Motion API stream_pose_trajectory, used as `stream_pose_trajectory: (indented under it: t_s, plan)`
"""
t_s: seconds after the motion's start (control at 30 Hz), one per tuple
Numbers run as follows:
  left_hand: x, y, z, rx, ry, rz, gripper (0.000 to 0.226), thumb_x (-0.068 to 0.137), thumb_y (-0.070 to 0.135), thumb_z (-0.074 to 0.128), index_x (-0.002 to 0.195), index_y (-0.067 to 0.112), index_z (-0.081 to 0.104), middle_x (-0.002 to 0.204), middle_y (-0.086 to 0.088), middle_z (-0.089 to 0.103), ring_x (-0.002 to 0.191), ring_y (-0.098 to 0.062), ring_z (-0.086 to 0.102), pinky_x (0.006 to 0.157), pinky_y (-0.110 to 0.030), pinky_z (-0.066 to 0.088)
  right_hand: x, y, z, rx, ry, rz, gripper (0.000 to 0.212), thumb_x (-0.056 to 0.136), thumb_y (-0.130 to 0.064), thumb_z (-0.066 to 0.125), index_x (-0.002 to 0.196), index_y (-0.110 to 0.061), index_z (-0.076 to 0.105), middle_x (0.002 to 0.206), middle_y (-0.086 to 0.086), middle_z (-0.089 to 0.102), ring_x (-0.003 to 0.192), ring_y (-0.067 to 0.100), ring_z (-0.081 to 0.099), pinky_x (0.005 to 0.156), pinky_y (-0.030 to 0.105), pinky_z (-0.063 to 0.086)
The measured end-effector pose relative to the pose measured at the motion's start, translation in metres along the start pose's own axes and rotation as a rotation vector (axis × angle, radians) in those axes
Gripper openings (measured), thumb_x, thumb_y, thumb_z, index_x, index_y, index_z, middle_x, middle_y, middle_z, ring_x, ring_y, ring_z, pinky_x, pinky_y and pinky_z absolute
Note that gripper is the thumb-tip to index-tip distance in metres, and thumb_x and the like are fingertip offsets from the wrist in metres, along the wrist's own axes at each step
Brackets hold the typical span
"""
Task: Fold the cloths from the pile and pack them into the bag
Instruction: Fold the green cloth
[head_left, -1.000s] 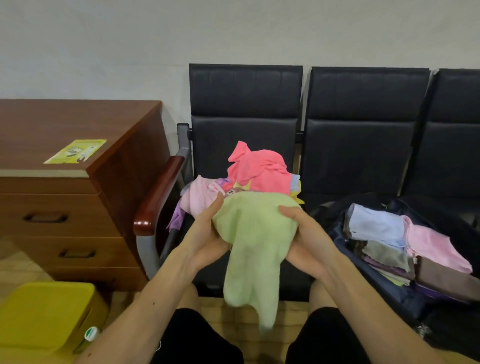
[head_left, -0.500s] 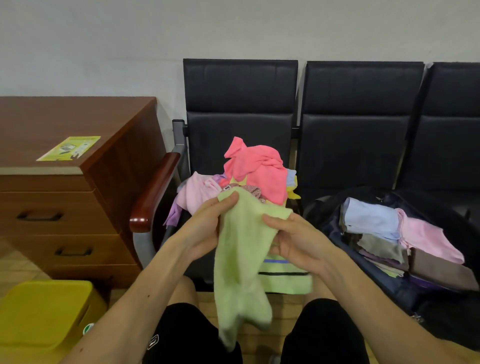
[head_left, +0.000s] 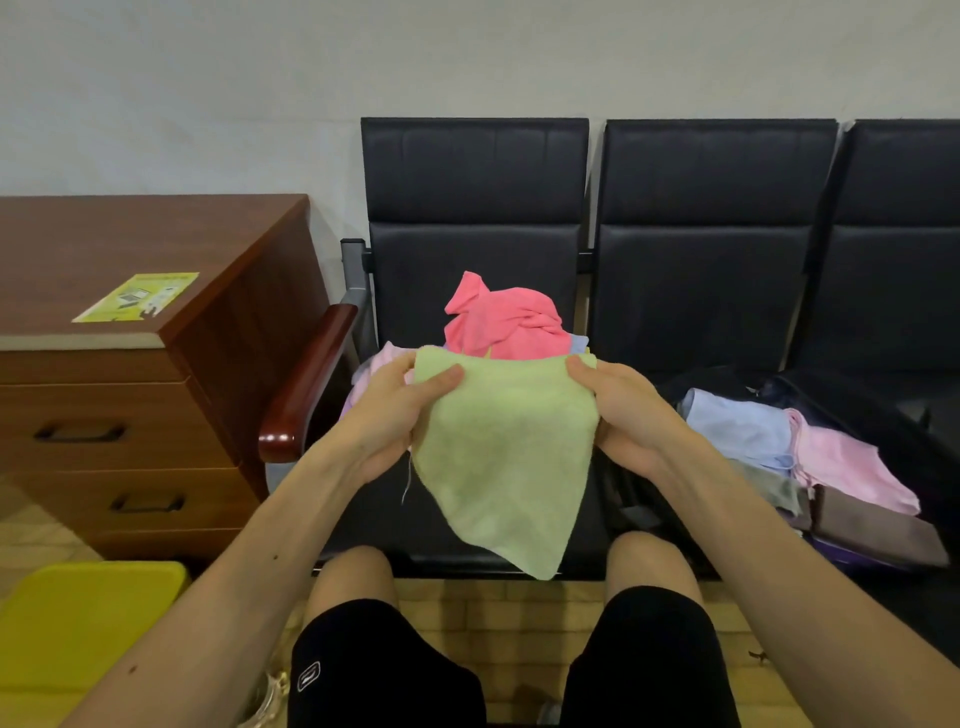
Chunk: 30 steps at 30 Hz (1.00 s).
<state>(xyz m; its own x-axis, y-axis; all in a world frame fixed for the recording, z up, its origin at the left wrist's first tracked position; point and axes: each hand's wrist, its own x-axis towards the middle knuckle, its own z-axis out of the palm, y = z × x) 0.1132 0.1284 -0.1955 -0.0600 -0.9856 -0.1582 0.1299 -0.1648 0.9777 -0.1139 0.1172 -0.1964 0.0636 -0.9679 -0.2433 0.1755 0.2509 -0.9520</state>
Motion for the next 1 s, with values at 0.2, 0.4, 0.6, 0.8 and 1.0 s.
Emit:
stream_pose_trajectory:
  t_s: [0.2,0.4,0.6,0.8,1.0]
  plan:
    - [0.011,0.005,-0.006,0.091,0.12,0.082,0.042,0.089,0.018,0.071,0.126,0.032,0.054,0.115,0.003,0.057,0.108,-0.025,0.065,0.093,-0.043,0.055,-0.002,-0.017,-0.006,-0.201,-0.032,-0.027,0.046,0.083,-0.023,0.078,0.123,-0.01,0.058,0.122,0.015,0.066,0.103,0.026,0.068,0.094,0.049,0.052]
    - [0.007,0.019,-0.011,0.14,-0.092,0.102,0.043,0.071,0.013,0.073,0.113,0.02,0.069,0.112,-0.006,0.074,0.101,-0.02,0.072,0.084,-0.033,0.06,-0.004,-0.031,-0.009,-0.337,-0.102,-0.217,0.034,0.082,-0.004,0.076,0.113,-0.016,0.067,0.106,0.006,0.075,0.099,0.022,0.072,0.086,0.043,0.059]
    - [0.007,0.035,-0.02,0.603,-0.279,0.131,0.044,0.08,0.001,0.076,0.113,0.028,0.072,0.106,0.012,0.074,0.097,-0.005,0.071,0.075,-0.02,0.057,-0.004,-0.039,-0.007,-0.573,-0.044,-0.404,0.038,0.083,-0.002,0.076,0.118,-0.014,0.067,0.098,0.001,0.076,0.089,0.013,0.074,0.084,0.032,0.06]
    - [0.013,0.034,-0.015,0.831,-0.23,0.191,0.029,0.085,0.016,0.075,0.112,0.025,0.073,0.098,0.012,0.075,0.085,-0.003,0.073,0.072,-0.014,0.056,0.004,-0.035,-0.013,-0.8,0.004,-0.454,0.024,0.087,-0.013,0.074,0.109,-0.019,0.07,0.08,0.003,0.077,0.083,0.015,0.073,0.09,0.043,0.057]
    - [0.024,0.02,-0.011,0.731,-0.132,0.177,0.027,0.081,0.02,0.079,0.107,0.02,0.075,0.094,0.002,0.078,0.084,-0.008,0.074,0.083,-0.024,0.056,0.009,-0.029,-0.019,-0.508,-0.093,-0.15,0.012,0.096,-0.016,0.063,0.099,-0.013,0.073,0.106,0.009,0.072,0.093,0.019,0.068,0.082,0.035,0.056]
